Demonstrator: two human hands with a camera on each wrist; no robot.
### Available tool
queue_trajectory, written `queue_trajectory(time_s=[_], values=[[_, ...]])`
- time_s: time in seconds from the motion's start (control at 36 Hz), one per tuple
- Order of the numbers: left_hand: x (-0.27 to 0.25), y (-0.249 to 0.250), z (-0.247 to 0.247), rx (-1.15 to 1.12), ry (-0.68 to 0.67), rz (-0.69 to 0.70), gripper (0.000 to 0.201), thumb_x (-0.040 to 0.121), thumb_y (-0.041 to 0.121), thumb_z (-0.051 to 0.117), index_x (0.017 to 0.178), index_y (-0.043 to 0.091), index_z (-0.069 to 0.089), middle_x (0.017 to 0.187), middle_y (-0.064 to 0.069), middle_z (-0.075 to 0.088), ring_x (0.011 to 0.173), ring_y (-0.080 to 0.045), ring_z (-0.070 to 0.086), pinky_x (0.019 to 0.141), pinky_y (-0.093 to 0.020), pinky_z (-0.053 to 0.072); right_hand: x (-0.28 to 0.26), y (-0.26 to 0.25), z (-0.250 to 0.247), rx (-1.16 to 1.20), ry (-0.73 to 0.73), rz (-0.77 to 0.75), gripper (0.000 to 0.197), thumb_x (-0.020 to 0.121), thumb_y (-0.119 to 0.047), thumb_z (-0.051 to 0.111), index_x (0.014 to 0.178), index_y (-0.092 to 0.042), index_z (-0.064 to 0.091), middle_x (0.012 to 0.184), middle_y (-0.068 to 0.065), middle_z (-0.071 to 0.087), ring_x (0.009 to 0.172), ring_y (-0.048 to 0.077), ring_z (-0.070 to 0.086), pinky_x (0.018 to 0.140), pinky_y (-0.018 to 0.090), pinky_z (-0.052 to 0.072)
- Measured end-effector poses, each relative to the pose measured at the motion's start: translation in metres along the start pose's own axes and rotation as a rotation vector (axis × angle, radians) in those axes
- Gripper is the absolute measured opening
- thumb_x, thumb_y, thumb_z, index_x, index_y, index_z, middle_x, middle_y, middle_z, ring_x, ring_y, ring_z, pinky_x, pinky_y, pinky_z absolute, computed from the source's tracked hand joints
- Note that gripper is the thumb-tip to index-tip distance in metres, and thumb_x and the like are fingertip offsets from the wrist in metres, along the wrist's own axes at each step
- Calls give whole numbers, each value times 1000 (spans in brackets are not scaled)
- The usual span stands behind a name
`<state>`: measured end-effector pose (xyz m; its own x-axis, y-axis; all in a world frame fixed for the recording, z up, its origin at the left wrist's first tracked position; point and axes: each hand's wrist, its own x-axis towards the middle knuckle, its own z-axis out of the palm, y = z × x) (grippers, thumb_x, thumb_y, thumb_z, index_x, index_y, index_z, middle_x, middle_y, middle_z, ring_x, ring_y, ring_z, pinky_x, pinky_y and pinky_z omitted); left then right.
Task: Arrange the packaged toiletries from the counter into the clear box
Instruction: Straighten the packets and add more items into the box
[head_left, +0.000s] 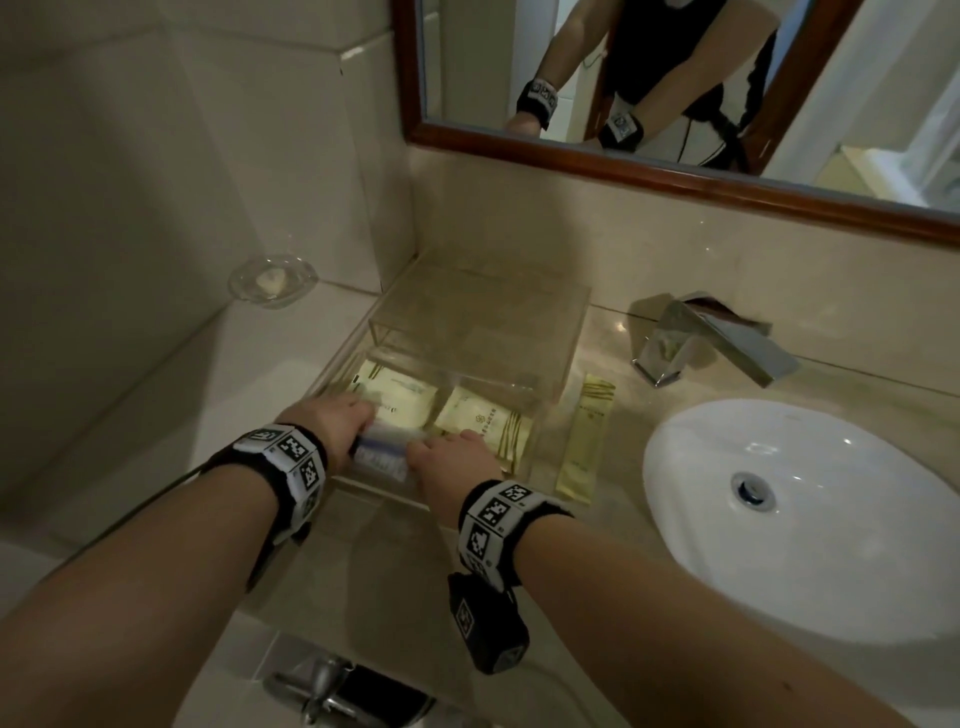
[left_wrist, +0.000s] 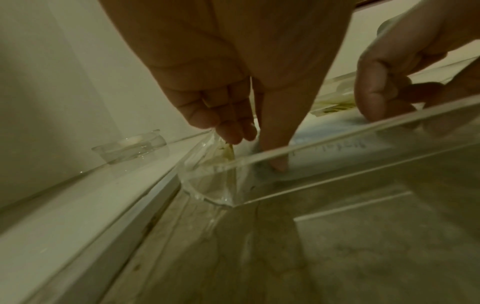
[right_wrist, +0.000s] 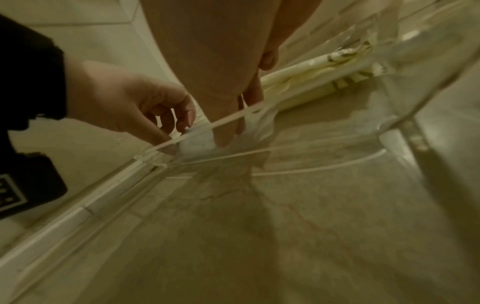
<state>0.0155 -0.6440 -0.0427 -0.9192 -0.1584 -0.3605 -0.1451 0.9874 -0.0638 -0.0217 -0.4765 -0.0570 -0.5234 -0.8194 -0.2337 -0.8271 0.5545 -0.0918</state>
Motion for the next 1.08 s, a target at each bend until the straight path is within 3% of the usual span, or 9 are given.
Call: queue_trajectory(time_s=[0.17, 0.36, 0.47, 0.58, 0.75, 0.86, 0.94, 1.08], values=[[-8, 14, -9, -71, 11, -62, 36, 82, 24, 61, 116, 20, 52, 124, -3, 50, 112, -21, 53, 98, -29, 44, -13, 5, -8, 3, 38, -16, 26, 92, -14, 48, 118, -13, 52, 111, 7, 63, 105, 27, 58, 99, 38, 36], [-8, 75, -36, -129, 49, -32, 31, 88, 24, 55, 119, 21, 54, 119, 1, 56, 108, -19, 57, 92, -28, 45, -55, 42, -15, 103, 121, 26, 23, 93, -16, 42, 109, -14, 59, 106, 8, 64, 95, 30, 60, 83, 36, 43], [-3, 134, -47, -155, 56, 49, 28, 90, 25, 53, 118, 21, 57, 115, 2, 63, 102, -17, 60, 87, -27, 46, -100, 85, -13, 189, 135, 152, 25, 96, -19, 40, 109, -14, 60, 104, 10, 65, 92, 32, 61, 70, 31, 43], [0, 201, -55, -142, 62, 145, 28, 90, 22, 51, 118, 21, 58, 116, 0, 63, 105, -18, 60, 89, -27, 45, -151, 130, -4, 256, 145, 293, 23, 93, -19, 40, 101, -15, 61, 98, 11, 67, 89, 33, 62, 78, 37, 52], [0, 313, -63, -165, 15, 255, 30, 94, 24, 46, 123, 22, 57, 122, 2, 62, 112, -19, 58, 89, -24, 43, -236, 200, 12, 312, 176, 478, 24, 90, -12, 43, 101, -16, 65, 107, 10, 65, 97, 32, 62, 78, 33, 47], [0, 381, -64, -278, 4, 317, 26, 93, 19, 52, 117, 16, 60, 118, -4, 63, 108, -22, 59, 93, -29, 45, -288, 241, 24, 348, 181, 589, 25, 91, -15, 42, 104, -18, 63, 111, 9, 65, 101, 33, 61, 87, 37, 51], [-3, 428, -64, -329, 27, 330, 25, 92, 21, 54, 115, 19, 62, 117, -4, 65, 109, -22, 60, 95, -30, 46, -329, 271, 33, 405, 218, 661, 26, 95, -18, 42, 112, -18, 62, 114, 7, 64, 103, 30, 60, 86, 34, 49], [-11, 504, -64, -357, 33, 390, 27, 94, 24, 50, 118, 18, 60, 121, -4, 64, 112, -23, 59, 93, -29, 45, -397, 324, 51, 485, 284, 829, 22, 94, -19, 44, 105, -14, 63, 108, 10, 65, 99, 32, 61, 80, 33, 48]])
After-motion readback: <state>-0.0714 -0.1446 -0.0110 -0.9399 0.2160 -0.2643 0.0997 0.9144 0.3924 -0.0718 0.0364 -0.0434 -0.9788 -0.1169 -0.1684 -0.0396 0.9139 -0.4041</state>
